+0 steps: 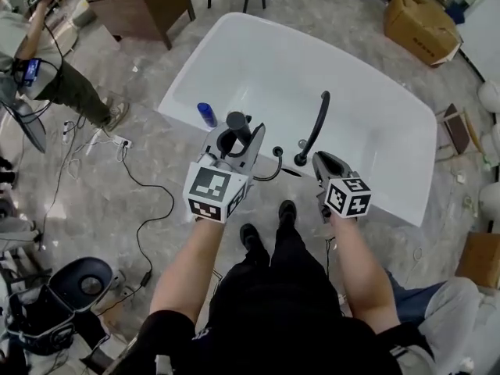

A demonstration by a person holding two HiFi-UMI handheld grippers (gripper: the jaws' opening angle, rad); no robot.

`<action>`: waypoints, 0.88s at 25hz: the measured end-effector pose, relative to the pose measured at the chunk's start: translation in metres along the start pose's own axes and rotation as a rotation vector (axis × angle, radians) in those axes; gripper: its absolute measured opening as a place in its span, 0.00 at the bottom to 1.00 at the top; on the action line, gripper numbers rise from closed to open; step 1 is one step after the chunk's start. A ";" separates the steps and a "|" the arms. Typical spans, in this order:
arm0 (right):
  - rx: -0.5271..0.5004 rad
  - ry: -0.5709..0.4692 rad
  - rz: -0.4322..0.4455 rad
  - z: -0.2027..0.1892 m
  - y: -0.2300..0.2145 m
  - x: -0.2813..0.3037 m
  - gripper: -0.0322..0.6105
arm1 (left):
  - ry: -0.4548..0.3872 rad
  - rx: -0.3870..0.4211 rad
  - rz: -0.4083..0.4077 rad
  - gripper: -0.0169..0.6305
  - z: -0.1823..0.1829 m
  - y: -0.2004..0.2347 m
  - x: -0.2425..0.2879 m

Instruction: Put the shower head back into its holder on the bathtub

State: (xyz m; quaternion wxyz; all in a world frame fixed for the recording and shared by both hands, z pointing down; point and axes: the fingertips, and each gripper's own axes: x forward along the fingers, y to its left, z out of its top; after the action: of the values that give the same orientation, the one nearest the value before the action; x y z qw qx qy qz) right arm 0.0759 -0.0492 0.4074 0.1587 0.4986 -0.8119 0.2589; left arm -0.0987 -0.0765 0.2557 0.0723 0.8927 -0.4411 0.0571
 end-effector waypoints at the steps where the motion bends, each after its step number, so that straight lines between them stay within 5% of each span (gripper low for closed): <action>1: -0.007 -0.027 0.000 0.012 0.002 -0.015 0.13 | -0.008 0.008 -0.008 0.21 0.010 -0.004 -0.003; 12: -0.094 -0.246 0.029 0.131 0.007 -0.110 0.07 | -0.005 0.078 -0.078 0.21 0.065 -0.063 0.002; 22: -0.130 -0.343 0.030 0.182 -0.043 -0.147 0.07 | 0.006 0.094 -0.027 0.21 0.096 -0.084 0.038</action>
State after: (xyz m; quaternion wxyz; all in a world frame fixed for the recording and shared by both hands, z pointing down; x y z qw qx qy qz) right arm 0.1812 -0.0633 0.1943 0.0460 0.5119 -0.8495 0.1196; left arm -0.0049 -0.0728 0.1609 0.0321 0.9008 -0.4256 0.0794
